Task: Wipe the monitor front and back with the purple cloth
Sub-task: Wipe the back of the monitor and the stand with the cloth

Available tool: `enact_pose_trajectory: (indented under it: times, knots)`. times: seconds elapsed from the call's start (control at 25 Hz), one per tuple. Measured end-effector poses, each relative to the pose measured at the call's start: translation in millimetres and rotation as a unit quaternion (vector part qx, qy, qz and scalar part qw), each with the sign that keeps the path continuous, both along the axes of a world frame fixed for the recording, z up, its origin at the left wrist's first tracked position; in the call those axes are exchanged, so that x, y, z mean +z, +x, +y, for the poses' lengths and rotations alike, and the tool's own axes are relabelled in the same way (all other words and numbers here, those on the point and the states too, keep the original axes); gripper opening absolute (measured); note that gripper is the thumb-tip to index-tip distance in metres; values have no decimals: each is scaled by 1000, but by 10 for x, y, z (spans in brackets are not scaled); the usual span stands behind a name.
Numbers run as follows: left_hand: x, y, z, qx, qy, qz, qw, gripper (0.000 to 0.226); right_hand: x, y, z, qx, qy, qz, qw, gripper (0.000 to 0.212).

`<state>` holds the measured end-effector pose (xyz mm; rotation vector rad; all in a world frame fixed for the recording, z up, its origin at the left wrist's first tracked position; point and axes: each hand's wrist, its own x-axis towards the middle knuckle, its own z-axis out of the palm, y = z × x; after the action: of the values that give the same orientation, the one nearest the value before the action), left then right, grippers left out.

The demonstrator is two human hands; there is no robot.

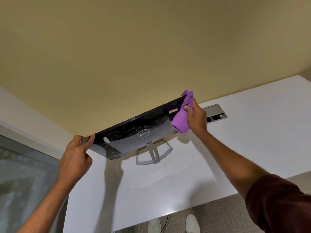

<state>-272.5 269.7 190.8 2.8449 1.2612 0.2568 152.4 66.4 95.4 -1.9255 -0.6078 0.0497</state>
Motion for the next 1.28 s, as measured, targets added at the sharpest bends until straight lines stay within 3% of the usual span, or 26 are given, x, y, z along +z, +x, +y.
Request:
enact_pose_trajectory:
  times: [0.2,0.36,0.48,0.6,0.8,1.12,1.28]
  knots:
    - [8,-11,8,-7,-3,-20,1000,95,-337,-326,189,-52,46,165,984,57]
    - [18,4,17,-4,-13,-34,999,95,-536,-365,355,-88,50,305,947,45]
    - [25,9,18,2,-31,-50,998,95,-582,-374,347,-93,37,355,929,35]
    - [14,-9,-7,-3,-31,-48,998,95,-502,-407,363,-102,66,381,916,47]
    - [5,6,10,-10,-22,-35,999,94,-286,-533,483,-91,96,305,943,69]
    - [-14,11,-8,-12,-6,-25,1000,94,-3,-1031,698,-63,155,134,977,73]
    - [-35,77,-70,7,-2,-39,999,84,-78,-1550,793,7,120,-22,992,67]
